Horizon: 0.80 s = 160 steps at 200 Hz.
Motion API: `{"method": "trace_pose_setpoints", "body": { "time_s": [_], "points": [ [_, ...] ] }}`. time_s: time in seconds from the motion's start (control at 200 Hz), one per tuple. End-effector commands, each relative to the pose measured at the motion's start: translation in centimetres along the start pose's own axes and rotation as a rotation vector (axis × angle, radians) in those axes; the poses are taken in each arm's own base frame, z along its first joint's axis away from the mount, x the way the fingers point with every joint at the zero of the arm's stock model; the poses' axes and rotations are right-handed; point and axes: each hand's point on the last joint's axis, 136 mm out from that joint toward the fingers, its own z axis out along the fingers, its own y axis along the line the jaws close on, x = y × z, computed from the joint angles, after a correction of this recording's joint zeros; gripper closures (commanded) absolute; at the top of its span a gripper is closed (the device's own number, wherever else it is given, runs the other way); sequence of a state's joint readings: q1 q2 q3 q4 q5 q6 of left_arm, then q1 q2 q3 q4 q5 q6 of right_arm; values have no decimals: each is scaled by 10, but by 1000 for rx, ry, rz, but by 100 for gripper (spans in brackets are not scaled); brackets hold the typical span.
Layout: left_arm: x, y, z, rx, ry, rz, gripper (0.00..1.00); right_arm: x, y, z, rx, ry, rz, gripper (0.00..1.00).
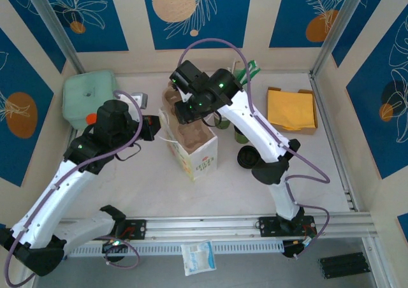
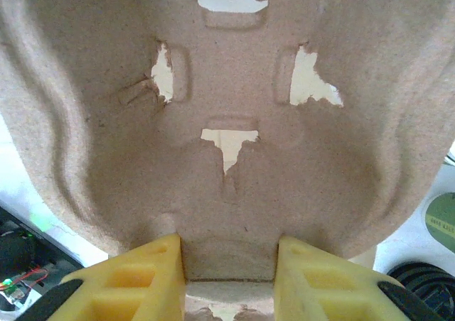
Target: Pack the takeout coffee
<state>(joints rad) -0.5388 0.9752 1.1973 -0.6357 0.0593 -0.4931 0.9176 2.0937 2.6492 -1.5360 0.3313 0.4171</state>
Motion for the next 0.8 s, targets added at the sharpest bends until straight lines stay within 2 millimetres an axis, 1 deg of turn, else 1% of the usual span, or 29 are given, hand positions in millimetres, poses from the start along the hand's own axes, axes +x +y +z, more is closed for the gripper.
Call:
{"method": "trace_pose_setpoints", "body": {
  "time_s": [0.0,0.29,0.555,0.795],
  "points": [
    [-3,2,-2,-6,-22,-3,94,12,-2,12,38,57,-31,68],
    [-1,4,-1,-15,-19,-2,94,26,-1,31,64,130,-44,70],
    [-3,4,-2,-18,-23,4,94,36,-4,43,85,183,-46,70],
    [-3,4,-2,-16,-25,3,94,43,-5,58,95,226,-41,70]
  ]
}}
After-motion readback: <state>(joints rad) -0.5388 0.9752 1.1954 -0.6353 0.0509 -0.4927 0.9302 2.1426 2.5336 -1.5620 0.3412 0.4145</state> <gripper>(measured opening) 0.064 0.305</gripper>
